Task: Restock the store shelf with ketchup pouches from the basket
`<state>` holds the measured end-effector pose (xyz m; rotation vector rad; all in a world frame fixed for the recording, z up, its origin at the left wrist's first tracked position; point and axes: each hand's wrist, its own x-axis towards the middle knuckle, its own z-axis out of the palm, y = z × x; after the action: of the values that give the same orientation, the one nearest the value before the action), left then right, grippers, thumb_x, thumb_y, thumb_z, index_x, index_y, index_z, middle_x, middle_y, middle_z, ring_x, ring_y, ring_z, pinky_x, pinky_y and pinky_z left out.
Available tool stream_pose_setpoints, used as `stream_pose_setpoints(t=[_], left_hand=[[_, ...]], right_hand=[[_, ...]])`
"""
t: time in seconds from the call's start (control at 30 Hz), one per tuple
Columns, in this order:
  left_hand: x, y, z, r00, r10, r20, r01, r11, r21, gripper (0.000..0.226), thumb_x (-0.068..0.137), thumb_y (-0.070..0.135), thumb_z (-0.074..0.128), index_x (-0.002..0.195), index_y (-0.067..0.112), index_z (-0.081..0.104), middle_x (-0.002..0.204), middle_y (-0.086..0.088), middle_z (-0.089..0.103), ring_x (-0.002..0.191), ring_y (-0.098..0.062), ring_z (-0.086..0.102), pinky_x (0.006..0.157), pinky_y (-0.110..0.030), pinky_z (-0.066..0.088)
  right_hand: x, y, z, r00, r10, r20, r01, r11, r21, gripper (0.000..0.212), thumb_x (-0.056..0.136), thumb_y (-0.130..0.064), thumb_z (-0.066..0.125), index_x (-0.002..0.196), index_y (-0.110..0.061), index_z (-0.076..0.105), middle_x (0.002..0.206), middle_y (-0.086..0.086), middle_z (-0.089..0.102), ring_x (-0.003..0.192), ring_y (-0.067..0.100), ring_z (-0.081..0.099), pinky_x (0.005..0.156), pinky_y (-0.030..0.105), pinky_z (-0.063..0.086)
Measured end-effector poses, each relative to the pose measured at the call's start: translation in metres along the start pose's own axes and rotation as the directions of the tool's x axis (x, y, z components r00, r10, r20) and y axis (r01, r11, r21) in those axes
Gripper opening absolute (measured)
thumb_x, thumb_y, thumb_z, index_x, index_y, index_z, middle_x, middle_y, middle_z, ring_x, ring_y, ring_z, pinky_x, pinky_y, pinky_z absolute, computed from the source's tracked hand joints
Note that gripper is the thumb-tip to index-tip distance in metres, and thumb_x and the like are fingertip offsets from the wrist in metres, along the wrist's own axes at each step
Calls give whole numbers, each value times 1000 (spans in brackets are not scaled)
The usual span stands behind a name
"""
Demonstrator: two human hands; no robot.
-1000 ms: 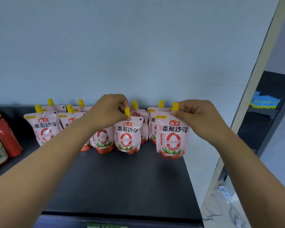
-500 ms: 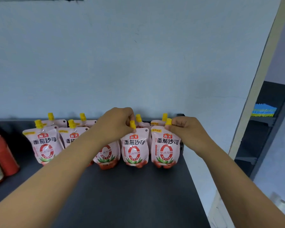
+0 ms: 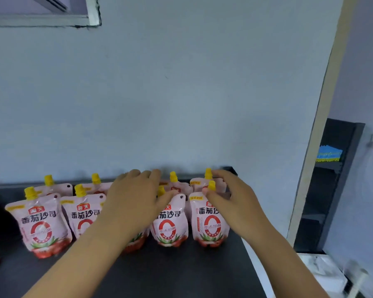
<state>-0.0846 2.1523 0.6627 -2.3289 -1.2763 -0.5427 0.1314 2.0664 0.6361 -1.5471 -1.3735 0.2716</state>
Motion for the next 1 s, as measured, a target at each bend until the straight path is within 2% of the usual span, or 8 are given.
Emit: stream_pose_setpoints(t=[0.07, 0.17, 0.3, 0.43, 0.57, 0.77, 0.9, 1.0], left_hand=[[-1, 5, 1, 998, 4, -56, -6, 999, -33, 72, 89, 72, 24, 119, 20, 65, 109, 0, 74, 106, -28, 66, 89, -43, 52], [-2, 18, -5, 997, 5, -81, -12, 997, -82, 75, 91, 69, 27, 124, 15, 67, 123, -6, 72, 119, -34, 64, 101, -52, 49], [-6, 46, -12, 994, 17, -110, -39, 979, -199, 70, 93, 65, 32, 130, 14, 63, 132, -7, 67, 130, -34, 57, 110, -55, 43], [-12, 79, -10, 987, 99, -126, -130, 955, -265, 63, 94, 62, 30, 129, 21, 60, 128, 0, 68, 127, -29, 57, 117, -56, 32], [-10, 108, -3, 985, 156, -79, -172, 940, -294, 69, 93, 64, 25, 134, 19, 58, 133, -4, 65, 127, -29, 57, 116, -55, 33], [-19, 160, -20, 953, 247, -178, -300, 865, -402, 74, 97, 66, 24, 144, 16, 50, 159, -7, 42, 153, -30, 23, 124, -54, 15], [-31, 215, -39, 879, 400, -260, -476, 720, -504, 71, 97, 65, 25, 145, 18, 48, 158, -6, 43, 152, -30, 26, 123, -54, 19], [-47, 269, -48, 817, 502, -282, -568, 620, -541, 71, 96, 65, 28, 145, 18, 49, 157, -5, 44, 150, -30, 29, 122, -53, 21]], right_hand=[[-3, -7, -1, 1000, -28, -11, 28, 999, -17, 45, 93, -45, 64, 137, -44, 52, 120, -38, 55, 109, -14, 58, 97, 22, 53], [-10, -15, -7, 996, -82, -24, 78, 990, -118, 56, 96, -53, 57, 149, -45, 38, 134, -51, 30, 117, -34, 34, 100, 5, 34], [-27, -23, -18, 986, -122, -114, 99, 977, -188, 71, 91, -69, 45, 155, -43, 31, 163, -24, 26, 151, -5, 19, 121, 24, 24], [-52, -16, -35, 963, -95, -252, 44, 978, -203, 60, 98, -55, 53, 154, -40, 38, 160, -23, 33, 149, -7, 22, 121, 21, 22], [-85, -1, -59, 937, -1, -351, -98, 959, -266, 60, 98, -58, 51, 153, -42, 37, 159, -25, 35, 148, -6, 24, 117, 19, 24], [-153, 8, -111, 855, 64, -514, -264, 908, -326, 52, 98, -51, 54, 148, -39, 44, 122, -54, 28, 143, -9, 29, 104, 8, 25], [-197, 13, -141, 782, 103, -615, -394, 846, -359, 57, 99, -50, 55, 151, -33, 43, 150, -27, 41, 149, -2, 29, 107, 13, 25], [-231, 15, -166, 725, 110, -679, -481, 787, -386, 58, 98, -52, 53, 151, -31, 42, 157, -14, 43, 148, 2, 31, 109, 18, 29]])
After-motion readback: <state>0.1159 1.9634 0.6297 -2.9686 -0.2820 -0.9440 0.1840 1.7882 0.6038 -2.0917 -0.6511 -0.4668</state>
